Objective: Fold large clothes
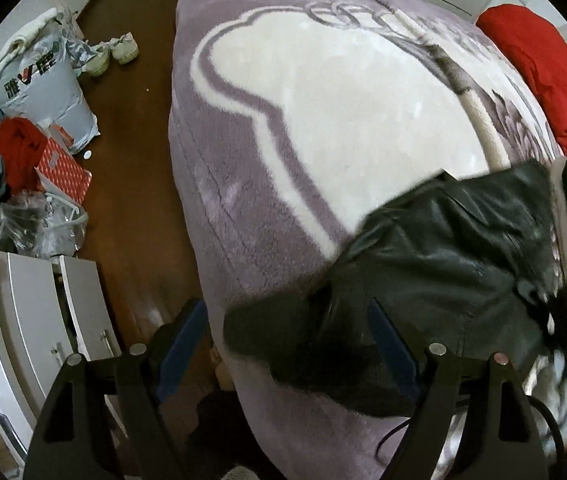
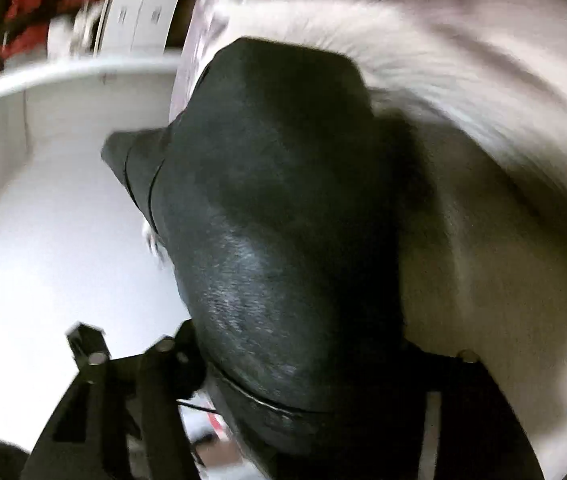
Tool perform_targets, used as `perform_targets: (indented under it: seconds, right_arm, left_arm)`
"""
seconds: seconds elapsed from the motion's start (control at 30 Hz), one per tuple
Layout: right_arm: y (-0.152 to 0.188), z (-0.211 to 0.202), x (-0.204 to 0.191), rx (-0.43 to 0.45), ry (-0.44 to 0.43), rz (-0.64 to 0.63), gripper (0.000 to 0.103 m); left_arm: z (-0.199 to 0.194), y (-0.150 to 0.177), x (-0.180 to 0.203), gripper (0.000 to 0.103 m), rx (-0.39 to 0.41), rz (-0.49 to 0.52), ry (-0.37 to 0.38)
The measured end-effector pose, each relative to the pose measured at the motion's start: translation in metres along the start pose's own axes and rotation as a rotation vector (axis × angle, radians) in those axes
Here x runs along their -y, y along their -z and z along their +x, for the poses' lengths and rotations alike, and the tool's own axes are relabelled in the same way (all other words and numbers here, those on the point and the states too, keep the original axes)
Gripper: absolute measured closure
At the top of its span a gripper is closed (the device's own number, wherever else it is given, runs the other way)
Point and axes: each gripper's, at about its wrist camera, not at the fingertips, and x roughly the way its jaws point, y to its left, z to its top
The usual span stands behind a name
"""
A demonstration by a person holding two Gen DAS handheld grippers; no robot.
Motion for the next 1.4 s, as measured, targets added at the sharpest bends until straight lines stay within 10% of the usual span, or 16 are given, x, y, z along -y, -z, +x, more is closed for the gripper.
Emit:
perform_targets:
  seconds: [0.23,0.37,0.6,0.83,0.9,0.93,0.97,1.1,1.4]
  right_arm:
    - [0.117,-0.083,0.054,0.439,-0.027,0.404,0.038]
    - [0.147,-0.068,0.102,0.275,-0.033,0.607,0.018]
    - [0.133,-0.146,0.060,0.259,0.222,0.387,0.017]
    - [0.004,-0.161,0.019,0.098,0.297,0.022,0.017]
    - [-0.018,-0.146,-0.007,0.014,0.355,-0.053,0.025]
    - [-0.028,-0.133,-0.013,-0.005,0.423,-0.106,0.064]
    - [-0.039,-0.127,-0.025,-0.025,0.474,-0.140,0.082]
    - [-0.044,-0.129,-0.030,-0.003,0.488,-0.138,0.091]
    - [-0.065,-0.102,-0.007,0.036,0.584,-0.079,0.096]
  left_arm:
    - [-0.007,0.000,0.022,0.021,0.031,0.035,0.008]
    - [0.011,0.012,0.048,0.021,-0.049,0.058,0.057]
    - [0.028,0.042,0.086,0.021,-0.127,0.047,0.173]
    - [0.057,0.042,0.090,0.021,-0.164,-0.068,0.271]
    - [0.059,0.039,0.090,0.027,-0.146,-0.066,0.292]
    - [0.059,0.037,0.090,0.035,-0.131,-0.060,0.296]
    - [0.059,0.036,0.090,0.053,-0.122,-0.055,0.312]
    - [0.060,0.034,0.088,0.069,-0.098,-0.056,0.343]
    - [0.099,0.035,0.072,0.064,-0.122,-0.083,0.403]
